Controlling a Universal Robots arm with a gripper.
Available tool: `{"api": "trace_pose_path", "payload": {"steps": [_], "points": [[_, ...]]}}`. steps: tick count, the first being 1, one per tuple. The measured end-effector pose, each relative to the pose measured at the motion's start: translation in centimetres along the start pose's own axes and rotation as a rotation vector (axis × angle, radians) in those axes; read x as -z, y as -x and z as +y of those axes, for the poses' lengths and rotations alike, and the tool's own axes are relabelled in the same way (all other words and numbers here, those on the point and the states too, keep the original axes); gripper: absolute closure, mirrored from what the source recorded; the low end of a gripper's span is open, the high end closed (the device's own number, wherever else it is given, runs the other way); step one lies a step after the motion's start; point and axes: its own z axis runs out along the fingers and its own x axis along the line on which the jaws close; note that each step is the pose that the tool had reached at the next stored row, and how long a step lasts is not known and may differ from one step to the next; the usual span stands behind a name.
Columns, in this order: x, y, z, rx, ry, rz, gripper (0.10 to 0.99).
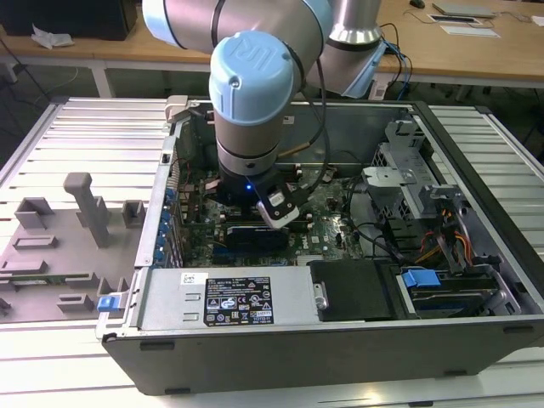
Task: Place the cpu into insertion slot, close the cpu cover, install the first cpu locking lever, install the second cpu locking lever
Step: 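Install the second cpu locking lever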
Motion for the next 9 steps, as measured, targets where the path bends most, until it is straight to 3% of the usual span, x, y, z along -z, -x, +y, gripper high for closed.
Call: {"api": "trace_pose_path", "payload": {"steps": [9], "points": [[-0.06,-0.06,0.04,0.0,-0.003,0.0001,0.98]]}}
